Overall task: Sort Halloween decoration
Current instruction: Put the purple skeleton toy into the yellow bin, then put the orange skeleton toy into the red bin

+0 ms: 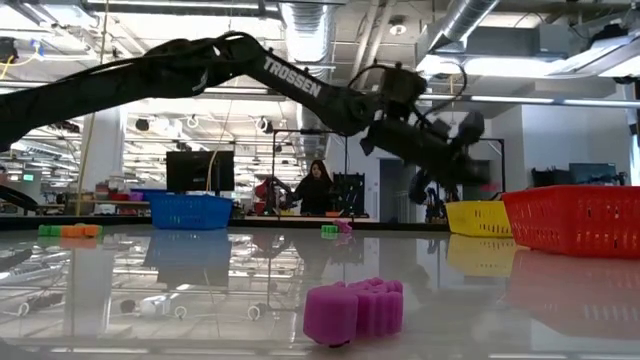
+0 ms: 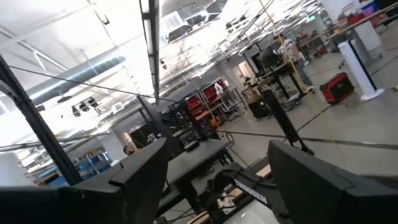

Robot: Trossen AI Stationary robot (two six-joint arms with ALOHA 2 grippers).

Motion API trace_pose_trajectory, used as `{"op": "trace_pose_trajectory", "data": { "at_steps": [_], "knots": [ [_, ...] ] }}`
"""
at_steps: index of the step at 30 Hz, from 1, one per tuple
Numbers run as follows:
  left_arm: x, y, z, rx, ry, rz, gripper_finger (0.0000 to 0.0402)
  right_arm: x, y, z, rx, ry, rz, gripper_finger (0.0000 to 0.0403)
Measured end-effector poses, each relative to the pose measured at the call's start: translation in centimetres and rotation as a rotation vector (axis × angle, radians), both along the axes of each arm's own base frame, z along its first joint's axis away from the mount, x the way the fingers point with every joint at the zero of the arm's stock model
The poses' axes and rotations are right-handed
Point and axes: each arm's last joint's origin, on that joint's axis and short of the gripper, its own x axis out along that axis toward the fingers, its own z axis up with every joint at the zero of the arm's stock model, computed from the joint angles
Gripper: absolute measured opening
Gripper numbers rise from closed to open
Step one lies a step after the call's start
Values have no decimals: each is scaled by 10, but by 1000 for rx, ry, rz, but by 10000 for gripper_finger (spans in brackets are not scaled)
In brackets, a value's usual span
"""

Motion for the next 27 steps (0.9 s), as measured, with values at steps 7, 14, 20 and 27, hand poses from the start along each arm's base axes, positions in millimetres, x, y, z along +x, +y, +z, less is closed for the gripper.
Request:
{"op": "trace_pose_trajectory", "data": {
  "at_steps": [7, 14, 20, 27],
  "knots": [
    [-5, 4, -11, 77, 143, 88, 0, 0, 2, 0, 2, -1, 40, 304],
    [-1, 0, -4, 84, 52, -29, 25, -1, 3, 0, 3, 0, 52, 304],
    [-2, 5, 1, 47, -4, -18, 93, -1, 3, 0, 3, 1, 51, 304],
    [-8, 24, 6, -78, -72, -133, 156, 0, 3, -1, -1, 5, 52, 304]
  ]
}}
